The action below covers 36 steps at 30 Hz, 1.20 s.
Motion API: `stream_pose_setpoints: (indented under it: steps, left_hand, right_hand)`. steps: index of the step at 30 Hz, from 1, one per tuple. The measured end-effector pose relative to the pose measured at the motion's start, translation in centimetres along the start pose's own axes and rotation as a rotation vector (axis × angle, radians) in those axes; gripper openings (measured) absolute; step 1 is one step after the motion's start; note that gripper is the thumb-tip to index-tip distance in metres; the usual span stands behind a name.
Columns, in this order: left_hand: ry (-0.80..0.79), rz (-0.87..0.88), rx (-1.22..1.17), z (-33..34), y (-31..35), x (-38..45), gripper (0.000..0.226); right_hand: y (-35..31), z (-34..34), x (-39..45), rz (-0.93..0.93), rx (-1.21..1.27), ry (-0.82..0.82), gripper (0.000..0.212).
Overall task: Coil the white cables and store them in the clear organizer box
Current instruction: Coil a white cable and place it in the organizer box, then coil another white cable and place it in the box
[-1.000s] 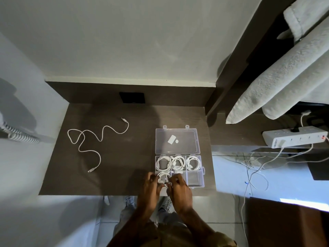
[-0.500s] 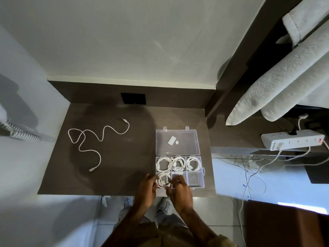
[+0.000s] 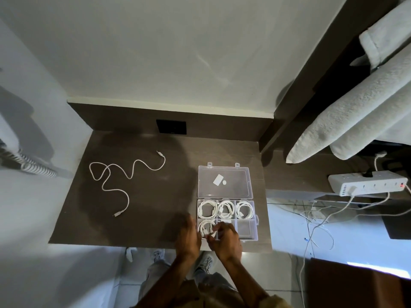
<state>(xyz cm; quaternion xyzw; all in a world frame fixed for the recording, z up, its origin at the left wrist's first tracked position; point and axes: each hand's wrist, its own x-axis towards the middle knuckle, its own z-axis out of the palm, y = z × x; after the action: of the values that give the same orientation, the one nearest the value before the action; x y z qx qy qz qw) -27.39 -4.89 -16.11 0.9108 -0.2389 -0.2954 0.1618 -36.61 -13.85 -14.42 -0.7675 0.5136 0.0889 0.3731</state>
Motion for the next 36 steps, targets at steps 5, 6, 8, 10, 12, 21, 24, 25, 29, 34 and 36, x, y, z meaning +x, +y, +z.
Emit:
stream_pose_setpoints:
  steps: [5,6,8,10,12,21,24,25,29,34,36]
  left_hand:
    - [-0.005,-0.074,-0.056,-2.1,0.4,0.1,0.035]
    - [0.003,-0.081,-0.076,-2.7,0.4,0.1,0.03]
    - [-0.028,-0.049,-0.104,-3.7,-0.4,0.1,0.022]
    - [-0.021,-0.055,-0.171,-5.1,-2.0,0.5,0.016]
    - [0.032,-0.11,-0.272,-7.1,-4.5,1.4,0.013]
    - [0.276,-0.257,0.121,-14.3,-15.4,6.8,0.054]
    - [0.214,-0.201,0.218,-15.0,-17.1,8.4,0.06]
    - [0.203,-0.182,0.22,-15.3,-17.4,8.7,0.054]
    - [0.132,-0.124,0.021,-16.8,-18.5,9.5,0.013]
    - [0.033,-0.15,-0.339,-18.8,-18.5,10.1,0.013]
    - [0.055,-0.161,-0.295,-18.8,-18.0,9.7,0.024]
  right_hand:
    - [-0.9,0.1,-0.1,-0.059,-0.17,-0.006,0.038]
    - [-1.1,0.1,-0.2,-0.071,-0.198,-0.003,0.039]
    - [-1.6,0.0,-0.5,-0.103,-0.236,0.005,0.039]
    - [-2.7,-0.3,-0.7,-0.156,-0.229,0.048,0.03]
    - [-5.0,-0.7,-0.3,-0.239,-0.182,0.076,0.022]
    - [-20.1,2.9,2.5,-0.528,-0.11,-0.191,0.023]
    - [-22.2,4.7,2.2,-0.548,-0.06,-0.229,0.025]
    - [-22.5,5.0,2.0,-0.552,-0.036,-0.228,0.024]
    - [-23.1,5.4,1.5,-0.554,-0.032,-0.198,0.027]
    - [-25.2,4.4,2.8,-0.609,-0.058,-0.132,0.03]
    - [-26.1,4.5,3.3,-0.615,-0.069,-0.125,0.03]
